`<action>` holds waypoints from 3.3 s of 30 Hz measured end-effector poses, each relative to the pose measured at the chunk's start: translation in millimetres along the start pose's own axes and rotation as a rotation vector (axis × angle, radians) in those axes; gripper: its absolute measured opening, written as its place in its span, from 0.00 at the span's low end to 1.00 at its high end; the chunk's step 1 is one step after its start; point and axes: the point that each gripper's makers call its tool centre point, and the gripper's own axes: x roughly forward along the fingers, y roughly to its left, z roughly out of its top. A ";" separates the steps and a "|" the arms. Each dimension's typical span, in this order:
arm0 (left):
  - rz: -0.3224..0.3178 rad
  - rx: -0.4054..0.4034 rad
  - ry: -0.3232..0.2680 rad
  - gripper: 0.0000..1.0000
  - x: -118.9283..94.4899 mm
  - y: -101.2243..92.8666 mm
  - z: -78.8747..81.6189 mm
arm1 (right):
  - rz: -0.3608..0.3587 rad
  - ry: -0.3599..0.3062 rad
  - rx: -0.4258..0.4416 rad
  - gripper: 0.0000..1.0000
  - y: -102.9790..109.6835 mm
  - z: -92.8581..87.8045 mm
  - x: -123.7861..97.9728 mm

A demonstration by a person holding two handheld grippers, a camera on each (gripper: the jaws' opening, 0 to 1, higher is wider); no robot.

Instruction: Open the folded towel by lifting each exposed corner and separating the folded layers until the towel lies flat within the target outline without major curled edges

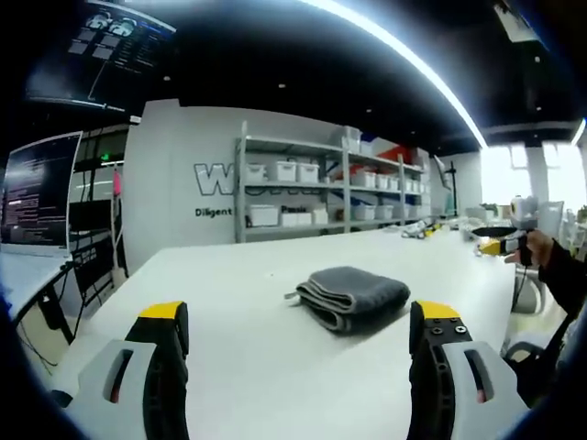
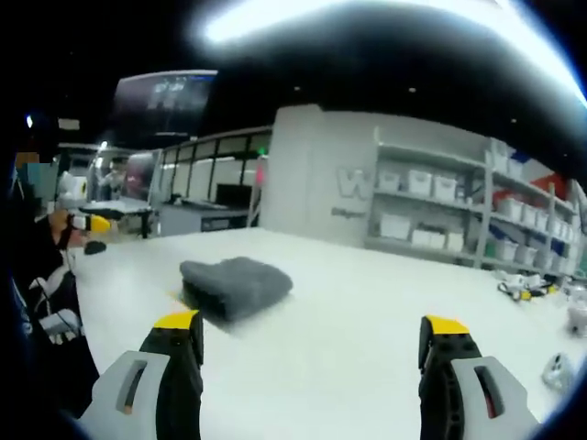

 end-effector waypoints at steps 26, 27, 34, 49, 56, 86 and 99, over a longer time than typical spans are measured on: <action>-0.045 0.053 0.020 0.97 -4.8 -10.7 30.4 | -0.011 -0.023 -0.012 1.00 -11.1 21.2 -12.2; -0.046 0.047 0.021 0.97 -3.7 -10.9 32.0 | -0.012 -0.028 -0.007 1.00 -13.0 24.9 -12.2; -0.018 0.015 0.006 0.96 2.0 -2.0 42.5 | -0.017 -0.036 0.009 1.00 -25.8 37.4 -11.7; -0.008 0.015 0.009 0.96 17.3 14.0 60.5 | -0.023 -0.003 -0.034 1.00 -37.6 47.5 3.8; 0.007 0.012 0.012 0.95 21.6 25.9 65.7 | -0.031 -0.005 -0.035 1.00 -46.2 57.2 10.8; 0.010 0.027 0.004 0.93 31.8 35.2 90.4 | -0.011 -0.009 -0.091 1.00 -54.0 89.9 24.0; -0.005 0.061 0.027 0.93 38.7 32.1 91.3 | -0.017 -0.012 -0.118 1.00 -60.4 100.7 27.0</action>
